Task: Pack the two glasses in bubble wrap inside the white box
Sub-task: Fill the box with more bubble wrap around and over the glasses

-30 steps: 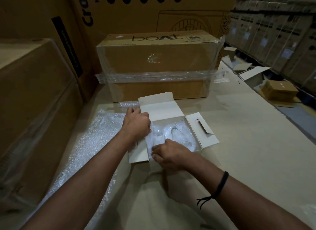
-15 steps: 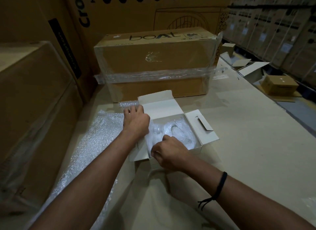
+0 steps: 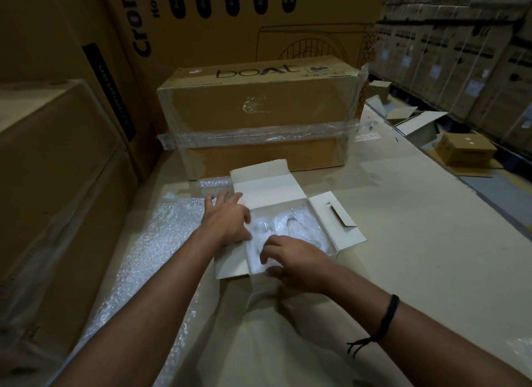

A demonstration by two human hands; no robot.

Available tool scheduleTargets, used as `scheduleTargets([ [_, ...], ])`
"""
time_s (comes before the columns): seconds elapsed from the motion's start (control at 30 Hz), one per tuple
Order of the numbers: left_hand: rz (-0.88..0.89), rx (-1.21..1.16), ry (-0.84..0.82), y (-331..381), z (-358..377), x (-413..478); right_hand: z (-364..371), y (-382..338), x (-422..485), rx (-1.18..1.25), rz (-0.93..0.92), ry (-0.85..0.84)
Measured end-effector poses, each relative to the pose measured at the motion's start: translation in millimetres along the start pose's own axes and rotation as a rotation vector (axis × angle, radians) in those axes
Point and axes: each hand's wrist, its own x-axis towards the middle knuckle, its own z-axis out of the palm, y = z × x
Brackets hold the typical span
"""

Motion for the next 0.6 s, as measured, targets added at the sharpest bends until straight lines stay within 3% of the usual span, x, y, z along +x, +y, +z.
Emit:
scheduleTargets([
  [0.13,0.037,0.107,0.089,7,4,-4,1,4,-4,-0.153,-0.051,-0.016],
  [0.3,0.052,0.150,-0.082,9,9,1,-2,6,5,-0.219,-0.015,-0.210],
  [0.47,0.046,0.082,-0.216,6,11,3,-15,9,13,-0.088,0.061,-0.325],
  [0.6,0.019,-0.029,0.004,1,8,-3,-25,8,8,0.000,0.056,-0.207],
])
